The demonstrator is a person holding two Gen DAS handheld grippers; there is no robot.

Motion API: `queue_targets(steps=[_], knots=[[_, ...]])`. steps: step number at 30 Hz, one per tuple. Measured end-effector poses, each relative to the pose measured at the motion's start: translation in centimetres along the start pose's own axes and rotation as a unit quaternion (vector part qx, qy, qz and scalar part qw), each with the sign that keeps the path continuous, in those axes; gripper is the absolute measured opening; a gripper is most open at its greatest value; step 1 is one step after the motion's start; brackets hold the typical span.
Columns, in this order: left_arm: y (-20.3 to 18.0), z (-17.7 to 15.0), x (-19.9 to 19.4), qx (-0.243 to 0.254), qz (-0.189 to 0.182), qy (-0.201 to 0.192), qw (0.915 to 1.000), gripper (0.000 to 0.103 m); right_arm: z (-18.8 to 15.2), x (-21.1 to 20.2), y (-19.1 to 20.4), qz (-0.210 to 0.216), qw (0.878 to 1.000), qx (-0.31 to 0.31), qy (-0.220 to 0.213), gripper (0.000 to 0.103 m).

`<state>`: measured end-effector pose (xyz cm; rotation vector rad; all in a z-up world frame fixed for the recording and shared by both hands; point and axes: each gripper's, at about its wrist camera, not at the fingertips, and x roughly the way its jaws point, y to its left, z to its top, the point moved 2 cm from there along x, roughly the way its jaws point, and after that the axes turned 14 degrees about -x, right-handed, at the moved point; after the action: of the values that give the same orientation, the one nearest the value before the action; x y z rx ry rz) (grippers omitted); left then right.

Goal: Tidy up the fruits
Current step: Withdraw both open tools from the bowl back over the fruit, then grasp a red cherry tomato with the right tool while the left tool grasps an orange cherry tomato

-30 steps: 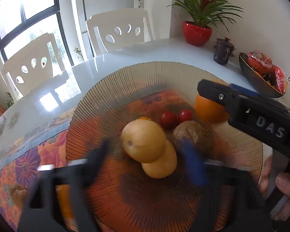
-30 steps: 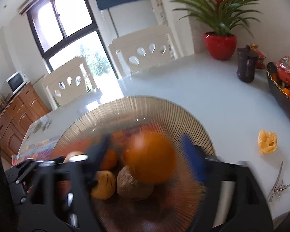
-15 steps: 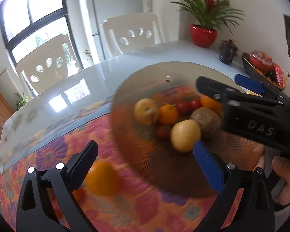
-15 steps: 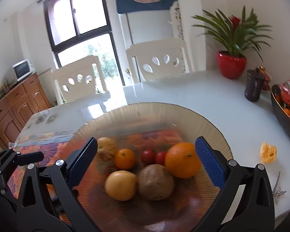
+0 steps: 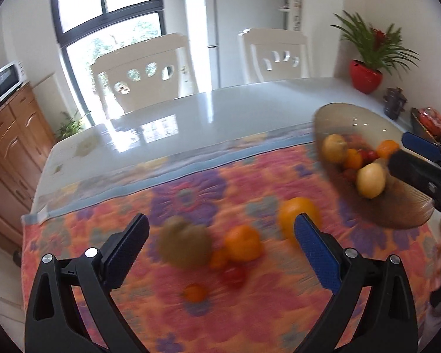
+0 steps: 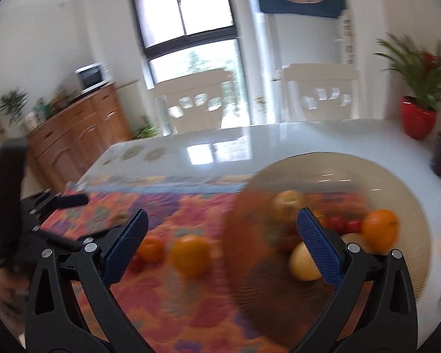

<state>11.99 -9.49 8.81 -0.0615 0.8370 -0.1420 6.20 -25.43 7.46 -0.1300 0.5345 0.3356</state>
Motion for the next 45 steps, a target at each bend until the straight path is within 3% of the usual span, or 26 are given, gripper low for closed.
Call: queue_targets(steps=[5, 9, 11, 13, 16, 23, 27, 31, 33, 36, 38, 39, 41, 42, 43, 45], knots=[[4.5, -1.2, 0.7, -0.013, 0.021, 0.011, 0.9996, 0.098, -1.0, 2.2, 4.2, 0.109, 0.993, -0.023, 0.024, 0.1], [7.1, -2.7, 2.1, -0.024, 0.032, 0.032, 0.9987, 0.098, -2.4, 4.1, 7.4, 0.117, 0.989, -0.072, 0.056, 0.098], [7.8, -3.5, 2.6, -0.034, 0.025, 0.041, 0.9983, 0.098, -2.9, 4.9, 8.5, 0.117, 0.987, -0.089, 0.069, 0.083], [8.3, -4.3, 2.8, -0.046, 0.006, 0.045, 0.9979, 0.098, -3.4, 6.1, 9.0, 0.144, 0.983, -0.078, 0.086, 0.075], [8.6, -5.5, 3.4, -0.044, -0.003, 0.048, 0.9979, 0.098, -4.2, 7.2, 9.1, 0.174, 0.979, -0.048, 0.099, 0.074], [9.2, -7.1, 4.4, -0.047, -0.03, 0.061, 0.9966, 0.098, -4.4, 10.6, 10.1, 0.165, 0.977, -0.03, 0.134, 0.066], [8.5, -7.8, 4.6, -0.028, -0.04, 0.057, 0.9972, 0.098, -4.4, 10.7, 10.5, 0.13, 0.982, -0.057, 0.122, 0.066], [7.1, -8.1, 5.2, 0.011, 0.001, 0.06, 0.9981, 0.098, -5.5, 11.1, 11.1, 0.08, 0.986, -0.085, 0.116, 0.065], [6.9, -8.3, 5.0, 0.018, 0.007, 0.054, 0.9984, 0.098, -5.8, 11.4, 11.3, 0.077, 0.986, -0.083, 0.123, 0.064], [7.2, -8.1, 5.1, 0.013, 0.002, 0.057, 0.9983, 0.098, -6.1, 11.8, 11.2, 0.092, 0.985, -0.072, 0.129, 0.055], [7.5, -8.1, 5.0, 0.009, -0.003, 0.056, 0.9984, 0.098, -6.2, 11.6, 11.7, 0.096, 0.984, -0.08, 0.124, 0.029], [7.4, -8.2, 4.8, 0.013, -0.006, 0.053, 0.9985, 0.093, -6.2, 11.4, 12.0, 0.098, 0.984, -0.082, 0.121, 0.029], [6.6, -8.7, 4.1, 0.036, -0.026, 0.04, 0.9982, 0.062, -6.1, 11.0, 12.0, 0.103, 0.985, -0.079, 0.115, 0.029], [5.9, -8.8, 3.7, 0.052, -0.039, 0.034, 0.9973, 0.034, -6.2, 11.0, 12.0, 0.121, 0.984, -0.072, 0.113, 0.029], [5.0, -9.2, 3.4, 0.076, -0.048, 0.027, 0.9956, 0.02, -6.0, 10.9, 11.8, 0.13, 0.983, -0.067, 0.113, 0.029], [4.2, -9.6, 3.3, 0.099, -0.045, 0.024, 0.9938, 0.02, -6.0, 10.8, 11.4, 0.142, 0.983, -0.052, 0.107, 0.029]])
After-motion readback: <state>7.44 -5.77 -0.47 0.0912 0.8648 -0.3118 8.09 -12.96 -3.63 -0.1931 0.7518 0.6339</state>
